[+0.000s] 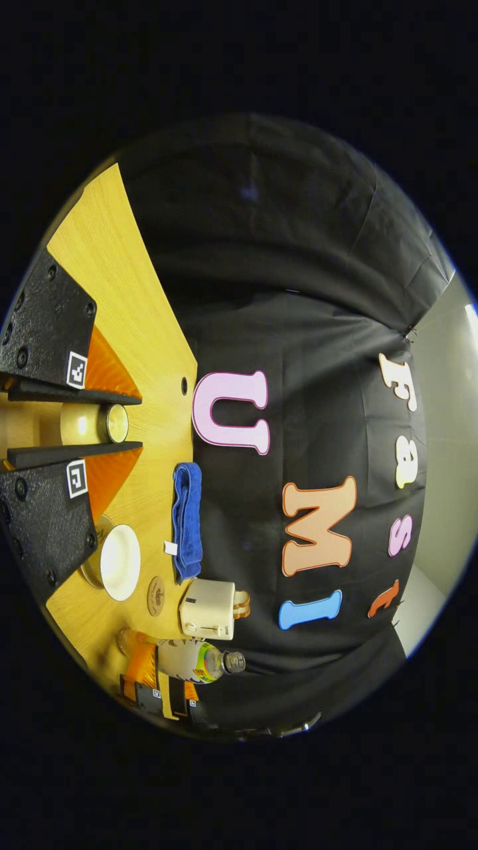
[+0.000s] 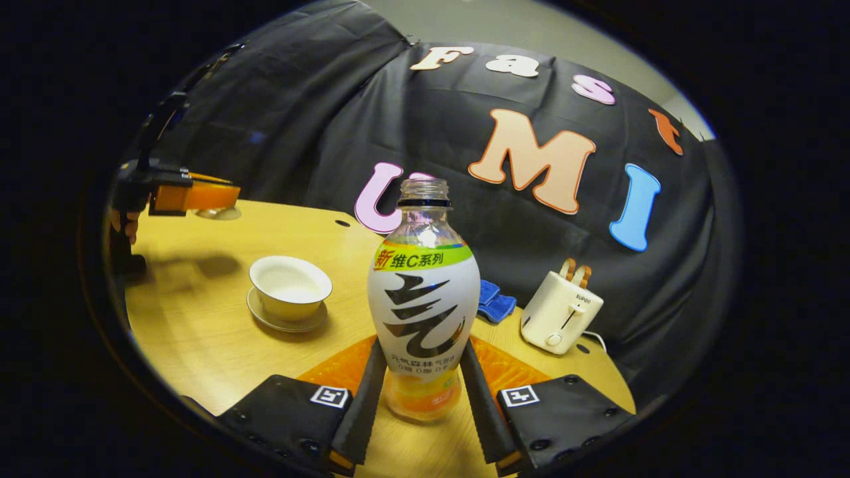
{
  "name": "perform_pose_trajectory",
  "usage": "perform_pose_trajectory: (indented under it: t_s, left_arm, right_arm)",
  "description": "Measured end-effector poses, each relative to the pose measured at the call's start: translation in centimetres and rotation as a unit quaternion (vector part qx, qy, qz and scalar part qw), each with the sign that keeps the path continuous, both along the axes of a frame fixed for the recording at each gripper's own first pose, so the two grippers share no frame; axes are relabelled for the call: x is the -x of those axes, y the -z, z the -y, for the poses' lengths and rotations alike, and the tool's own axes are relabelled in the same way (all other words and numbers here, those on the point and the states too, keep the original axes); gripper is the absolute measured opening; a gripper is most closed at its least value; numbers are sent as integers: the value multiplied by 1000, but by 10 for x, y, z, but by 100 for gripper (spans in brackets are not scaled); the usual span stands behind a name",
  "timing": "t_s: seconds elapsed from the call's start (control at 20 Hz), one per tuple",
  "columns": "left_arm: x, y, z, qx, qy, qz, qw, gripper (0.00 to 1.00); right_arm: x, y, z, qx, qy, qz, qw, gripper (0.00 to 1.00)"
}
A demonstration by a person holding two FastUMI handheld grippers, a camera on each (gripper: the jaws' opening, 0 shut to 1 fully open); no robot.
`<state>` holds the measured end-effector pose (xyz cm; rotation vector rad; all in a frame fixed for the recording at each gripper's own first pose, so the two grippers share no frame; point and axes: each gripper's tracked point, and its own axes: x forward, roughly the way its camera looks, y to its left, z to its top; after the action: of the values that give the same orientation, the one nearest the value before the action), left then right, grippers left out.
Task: Open the teacup lid with one hand, grasp the water bottle and pour water into the teacup with the other hand; after pouring, place the water bottle on the coaster and then close the teacup lid.
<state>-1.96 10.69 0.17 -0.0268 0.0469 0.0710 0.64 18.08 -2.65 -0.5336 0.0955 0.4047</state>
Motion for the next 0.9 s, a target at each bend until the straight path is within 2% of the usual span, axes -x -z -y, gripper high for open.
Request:
perform_pose_trajectory:
  t_s: [0.2, 0.4, 0.65, 0.9]
  left_arm:
    - [1, 4, -10, 0, -5, -2, 1000, 24]
    - [2, 10, -16, 10, -6, -6, 1000, 24]
    - [4, 13, -25, 14, -14, -10, 1000, 24]
    - [7, 13, -27, 20, -13, -9, 1000, 24]
  right_arm:
    - [-12, -4, -3, 80, 1, 37, 996, 68]
    - [-16, -4, -7, 175, -12, 83, 981, 68]
    - [-17, 5, -17, 261, -34, 113, 958, 67]
    - [-17, 12, -24, 352, -48, 151, 923, 67]
